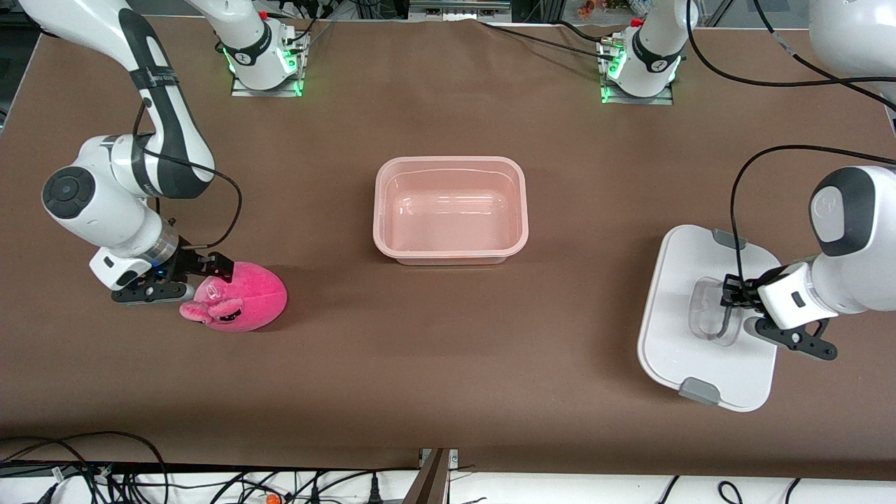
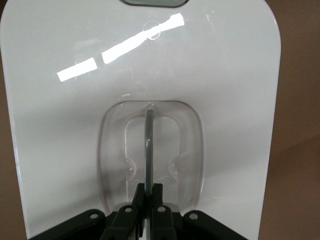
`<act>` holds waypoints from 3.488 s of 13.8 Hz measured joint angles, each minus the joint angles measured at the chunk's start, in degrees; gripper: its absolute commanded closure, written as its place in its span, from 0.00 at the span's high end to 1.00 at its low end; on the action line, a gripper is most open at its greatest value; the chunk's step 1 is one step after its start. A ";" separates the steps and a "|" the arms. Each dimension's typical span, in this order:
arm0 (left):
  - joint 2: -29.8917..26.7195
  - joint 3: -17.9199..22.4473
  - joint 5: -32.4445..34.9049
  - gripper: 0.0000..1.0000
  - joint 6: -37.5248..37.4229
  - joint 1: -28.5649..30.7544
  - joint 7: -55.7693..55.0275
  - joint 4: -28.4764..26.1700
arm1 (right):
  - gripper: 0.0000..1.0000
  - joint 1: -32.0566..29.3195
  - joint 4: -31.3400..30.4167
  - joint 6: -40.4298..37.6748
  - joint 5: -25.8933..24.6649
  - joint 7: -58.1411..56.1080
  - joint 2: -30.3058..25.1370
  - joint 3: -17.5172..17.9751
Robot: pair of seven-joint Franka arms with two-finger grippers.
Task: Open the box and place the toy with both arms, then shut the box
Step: 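Lift the lid with the left gripper while the right gripper reaches the toy, then grasp the pink plush toy with the right gripper, then carry the pink toy into the open pink box with the right gripper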
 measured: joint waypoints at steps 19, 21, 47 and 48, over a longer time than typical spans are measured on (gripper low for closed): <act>0.74 -0.43 0.00 0.00 0.00 0.23 0.21 -0.04 | 0.00 0.05 -0.65 4.45 0.02 -11.00 1.57 1.20; 0.85 -0.44 0.00 0.00 0.01 0.22 0.25 -0.04 | 0.00 0.22 2.60 -1.36 0.02 -12.19 0.91 2.62; 1.91 -0.54 0.00 0.00 0.05 -0.03 1.00 -0.05 | 0.00 45.00 44.41 -46.57 -18.28 -13.96 15.51 5.46; 1.91 -0.55 0.00 0.00 0.06 -0.05 1.00 -0.05 | 0.00 45.21 44.91 -46.81 -19.30 -14.27 16.45 5.46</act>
